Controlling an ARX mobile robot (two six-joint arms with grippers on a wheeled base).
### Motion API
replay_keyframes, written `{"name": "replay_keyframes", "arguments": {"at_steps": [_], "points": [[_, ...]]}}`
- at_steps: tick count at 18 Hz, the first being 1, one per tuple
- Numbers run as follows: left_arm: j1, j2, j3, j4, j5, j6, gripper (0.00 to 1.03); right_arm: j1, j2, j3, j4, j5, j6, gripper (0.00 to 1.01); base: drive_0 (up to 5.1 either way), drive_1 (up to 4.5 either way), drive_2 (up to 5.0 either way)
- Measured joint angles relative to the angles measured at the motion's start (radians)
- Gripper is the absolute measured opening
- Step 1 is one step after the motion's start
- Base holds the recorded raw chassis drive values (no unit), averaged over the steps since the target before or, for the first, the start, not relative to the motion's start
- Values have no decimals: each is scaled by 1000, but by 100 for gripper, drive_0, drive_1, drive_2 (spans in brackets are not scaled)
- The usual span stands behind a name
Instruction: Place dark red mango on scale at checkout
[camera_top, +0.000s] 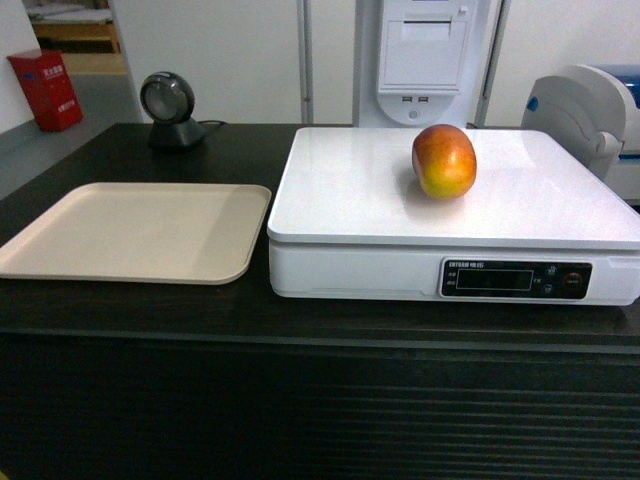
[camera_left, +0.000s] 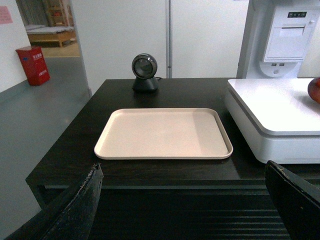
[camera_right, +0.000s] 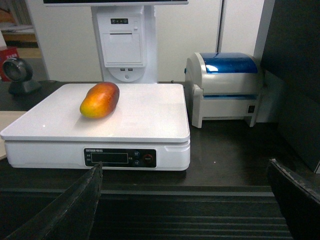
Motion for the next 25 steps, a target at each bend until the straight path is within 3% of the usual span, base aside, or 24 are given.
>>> {"name": "replay_keyframes", "arguments": {"at_steps": [25], "points": [[0, 0, 0, 0, 0, -1, 98, 0, 0, 0, 0, 0, 0, 98, 0, 0, 0]]}}
